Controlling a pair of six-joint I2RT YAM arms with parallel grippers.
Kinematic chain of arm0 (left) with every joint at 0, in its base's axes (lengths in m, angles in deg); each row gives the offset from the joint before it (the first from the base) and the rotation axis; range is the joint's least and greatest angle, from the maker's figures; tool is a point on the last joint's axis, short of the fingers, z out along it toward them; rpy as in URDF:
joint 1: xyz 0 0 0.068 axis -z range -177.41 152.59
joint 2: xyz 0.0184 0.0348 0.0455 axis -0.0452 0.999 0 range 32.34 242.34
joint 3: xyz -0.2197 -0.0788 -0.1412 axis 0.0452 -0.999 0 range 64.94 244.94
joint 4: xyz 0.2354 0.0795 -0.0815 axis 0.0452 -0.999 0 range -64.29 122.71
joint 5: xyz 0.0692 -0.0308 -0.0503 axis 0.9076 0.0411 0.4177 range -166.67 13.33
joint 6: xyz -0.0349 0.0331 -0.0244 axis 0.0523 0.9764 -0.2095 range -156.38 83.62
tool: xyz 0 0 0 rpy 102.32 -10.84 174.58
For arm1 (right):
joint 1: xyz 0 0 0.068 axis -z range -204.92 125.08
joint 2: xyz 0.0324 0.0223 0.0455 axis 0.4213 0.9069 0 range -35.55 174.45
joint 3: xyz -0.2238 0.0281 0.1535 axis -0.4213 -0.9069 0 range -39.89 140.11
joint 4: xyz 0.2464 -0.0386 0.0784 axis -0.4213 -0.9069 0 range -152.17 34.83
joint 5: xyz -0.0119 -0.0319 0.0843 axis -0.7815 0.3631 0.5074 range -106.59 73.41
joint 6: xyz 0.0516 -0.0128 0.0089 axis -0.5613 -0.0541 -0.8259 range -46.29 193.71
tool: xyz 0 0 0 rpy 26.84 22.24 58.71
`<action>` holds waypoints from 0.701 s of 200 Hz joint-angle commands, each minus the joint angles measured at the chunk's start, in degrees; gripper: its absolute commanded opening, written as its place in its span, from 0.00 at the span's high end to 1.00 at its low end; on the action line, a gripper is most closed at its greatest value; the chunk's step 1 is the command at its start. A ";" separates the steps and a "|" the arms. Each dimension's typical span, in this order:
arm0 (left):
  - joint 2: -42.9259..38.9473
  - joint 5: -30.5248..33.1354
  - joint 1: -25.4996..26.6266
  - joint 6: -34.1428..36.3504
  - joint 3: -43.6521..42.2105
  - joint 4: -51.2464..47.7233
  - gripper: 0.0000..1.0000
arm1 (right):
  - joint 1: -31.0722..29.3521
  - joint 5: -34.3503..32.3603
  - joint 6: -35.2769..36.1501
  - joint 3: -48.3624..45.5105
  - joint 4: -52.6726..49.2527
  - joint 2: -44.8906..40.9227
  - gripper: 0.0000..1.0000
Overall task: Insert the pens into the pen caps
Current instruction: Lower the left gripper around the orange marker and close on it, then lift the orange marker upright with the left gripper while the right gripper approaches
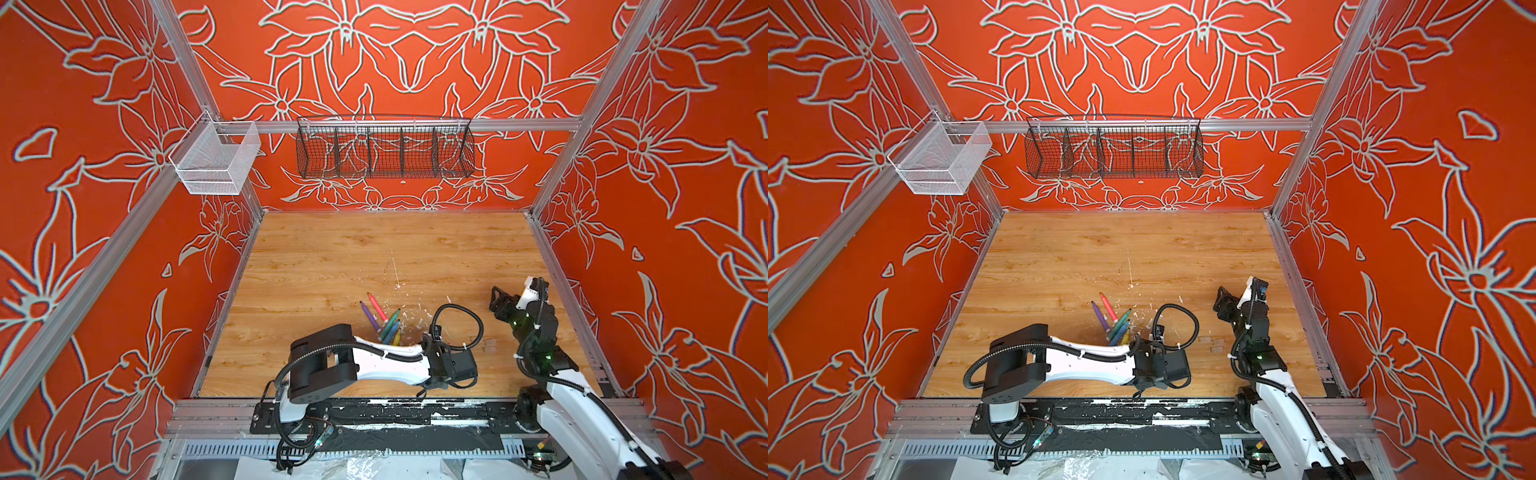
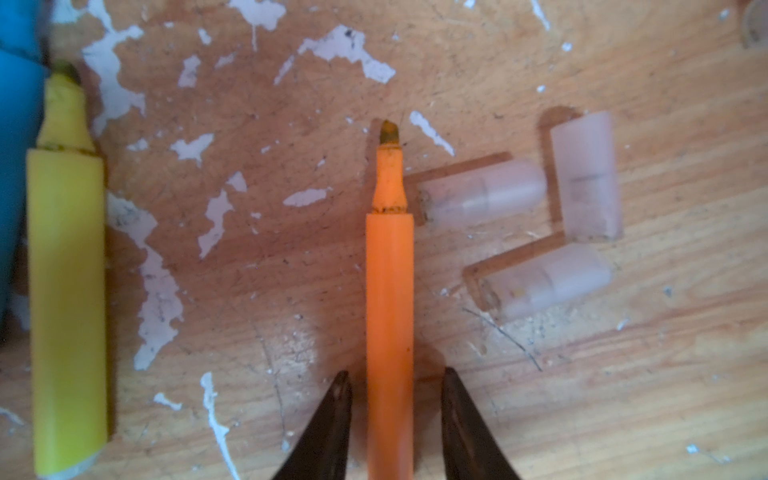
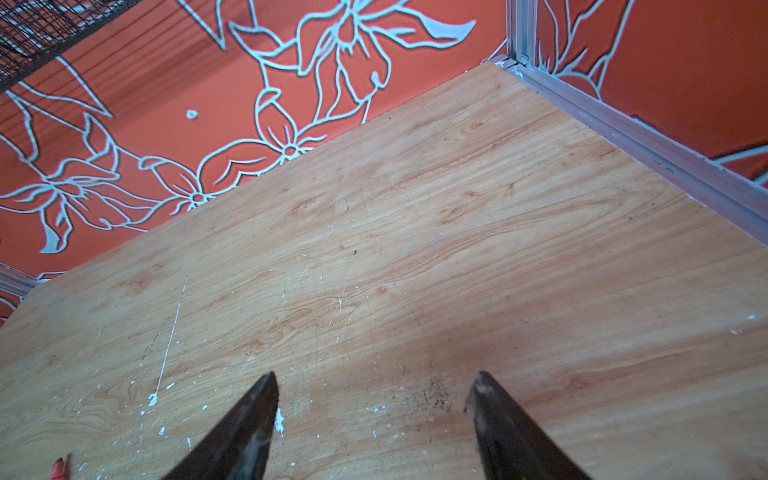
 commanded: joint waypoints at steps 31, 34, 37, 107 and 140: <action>2.93 -1.58 -2.06 0.65 -3.90 -1.71 0.77 | 0.22 0.71 0.62 -0.69 1.00 -0.59 0.24; 2.84 -1.59 -2.16 0.68 -4.01 -1.61 0.78 | 0.22 0.58 0.57 -0.65 1.00 -0.44 0.24; 2.70 -1.66 -2.16 0.74 -4.14 -1.57 0.79 | 0.26 0.41 0.53 -0.58 0.96 -0.35 0.24; -10.18 -3.17 -5.82 8.22 -10.50 2.89 0.98 | -0.68 9.45 -5.26 16.93 -20.96 0.73 0.27; -21.59 -3.67 -9.72 15.47 -7.12 -0.68 1.00 | -2.60 16.27 -8.35 23.46 -23.69 0.55 0.27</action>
